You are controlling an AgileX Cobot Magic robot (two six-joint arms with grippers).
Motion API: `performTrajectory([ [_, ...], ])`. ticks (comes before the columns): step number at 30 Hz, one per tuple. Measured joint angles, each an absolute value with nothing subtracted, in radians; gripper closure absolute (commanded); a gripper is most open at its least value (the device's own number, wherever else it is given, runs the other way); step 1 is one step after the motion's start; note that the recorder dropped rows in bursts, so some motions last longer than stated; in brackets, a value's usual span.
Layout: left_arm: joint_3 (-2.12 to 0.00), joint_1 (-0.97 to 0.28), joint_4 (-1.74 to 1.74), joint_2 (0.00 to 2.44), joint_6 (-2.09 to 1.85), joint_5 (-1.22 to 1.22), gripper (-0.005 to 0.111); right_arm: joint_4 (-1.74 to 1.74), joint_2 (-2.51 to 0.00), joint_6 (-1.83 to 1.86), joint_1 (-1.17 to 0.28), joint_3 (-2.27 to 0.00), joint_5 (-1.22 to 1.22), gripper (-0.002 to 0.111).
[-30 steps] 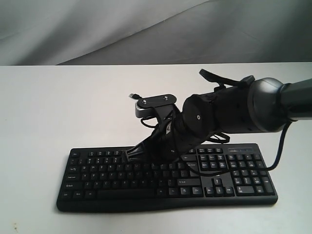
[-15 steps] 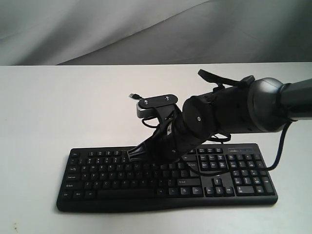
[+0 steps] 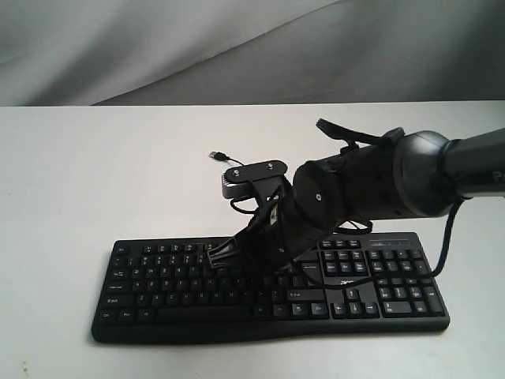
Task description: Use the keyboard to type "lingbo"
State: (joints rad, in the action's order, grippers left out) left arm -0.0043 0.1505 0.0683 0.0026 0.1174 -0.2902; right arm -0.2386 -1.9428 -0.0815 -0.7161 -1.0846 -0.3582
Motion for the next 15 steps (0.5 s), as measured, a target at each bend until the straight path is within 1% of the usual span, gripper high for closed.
performTrajectory([
  [8,-0.004,0.15,0.068,0.003,0.117,-0.29,0.106,-0.239,-1.947,-0.097,-0.716,-1.085,-0.351,0.108],
  [11,-0.004,0.15,0.068,0.003,0.117,-0.29,0.106,-0.229,-1.889,-0.098,-0.716,-1.085,-0.364,0.108],
  [15,-0.004,0.15,0.068,0.003,0.117,-0.29,0.106,-0.157,-1.753,-0.097,-0.716,-1.082,-0.37,0.108],
])
